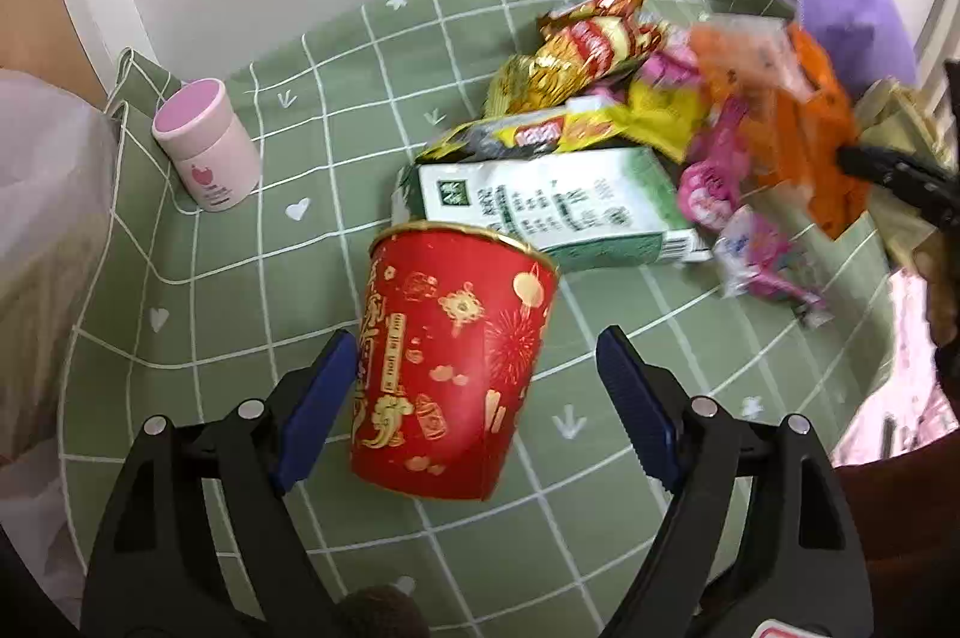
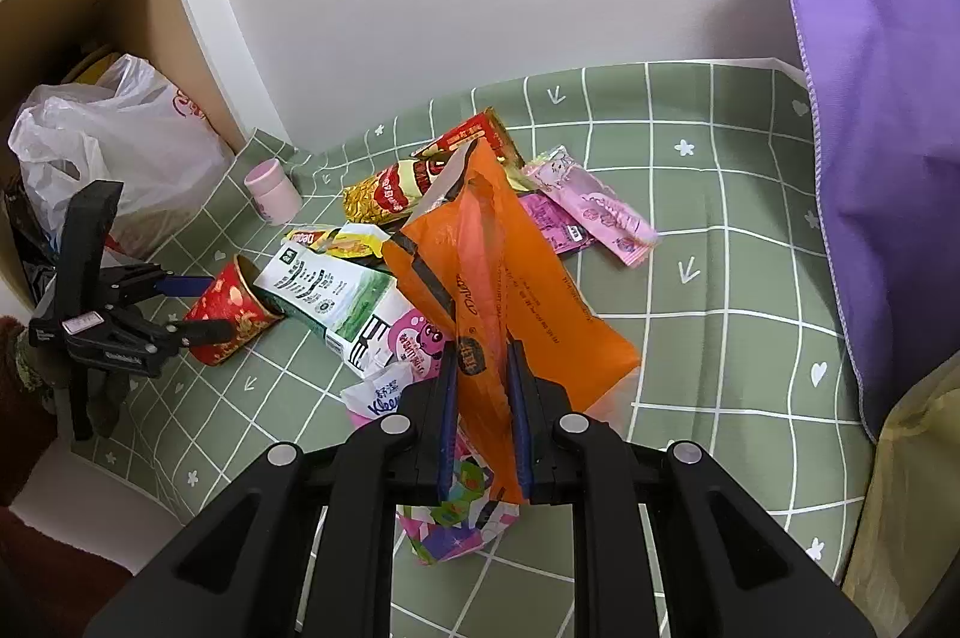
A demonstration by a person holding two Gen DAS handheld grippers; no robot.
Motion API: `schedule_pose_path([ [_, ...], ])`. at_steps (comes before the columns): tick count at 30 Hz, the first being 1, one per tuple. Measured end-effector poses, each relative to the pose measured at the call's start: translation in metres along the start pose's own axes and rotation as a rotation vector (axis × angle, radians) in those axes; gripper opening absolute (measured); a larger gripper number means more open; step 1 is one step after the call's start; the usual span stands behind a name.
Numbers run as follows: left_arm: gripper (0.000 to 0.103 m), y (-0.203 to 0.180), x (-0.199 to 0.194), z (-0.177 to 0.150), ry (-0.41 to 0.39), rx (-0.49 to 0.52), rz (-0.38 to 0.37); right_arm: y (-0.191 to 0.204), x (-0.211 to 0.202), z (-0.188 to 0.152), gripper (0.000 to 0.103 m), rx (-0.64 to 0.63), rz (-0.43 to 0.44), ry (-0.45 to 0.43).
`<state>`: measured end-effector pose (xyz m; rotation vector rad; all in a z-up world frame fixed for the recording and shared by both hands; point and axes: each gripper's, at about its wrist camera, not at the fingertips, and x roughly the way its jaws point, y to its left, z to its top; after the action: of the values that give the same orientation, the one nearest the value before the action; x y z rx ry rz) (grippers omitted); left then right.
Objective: Collect trash
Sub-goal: 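Close the left tool on the red-and-gold paper cup and lift it, then carry the red cup with the left tool and orange bag with the right tool to the yellow bin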
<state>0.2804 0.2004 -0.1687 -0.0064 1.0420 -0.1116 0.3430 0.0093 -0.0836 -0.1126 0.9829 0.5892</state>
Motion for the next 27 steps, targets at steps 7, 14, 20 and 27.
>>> schedule_pose_path([
  [7,0.078,0.02,0.012,0.014,0.003,-0.069,0.065,0.005,0.004,-0.003,0.016,-0.009,0.002,0.014],
  [14,0.063,0.04,0.025,0.016,0.088,-0.213,-0.033,0.0,0.001,-0.006,0.016,0.011,0.003,0.002],
  [20,0.058,0.039,-0.007,0.014,-0.006,-0.299,-0.025,-0.001,-0.006,-0.006,0.016,0.007,-0.026,-0.02],
  [27,0.057,0.011,-0.058,0.018,-0.172,-0.374,-0.019,-0.01,-0.01,-0.001,0.028,0.029,-0.054,-0.053],
])
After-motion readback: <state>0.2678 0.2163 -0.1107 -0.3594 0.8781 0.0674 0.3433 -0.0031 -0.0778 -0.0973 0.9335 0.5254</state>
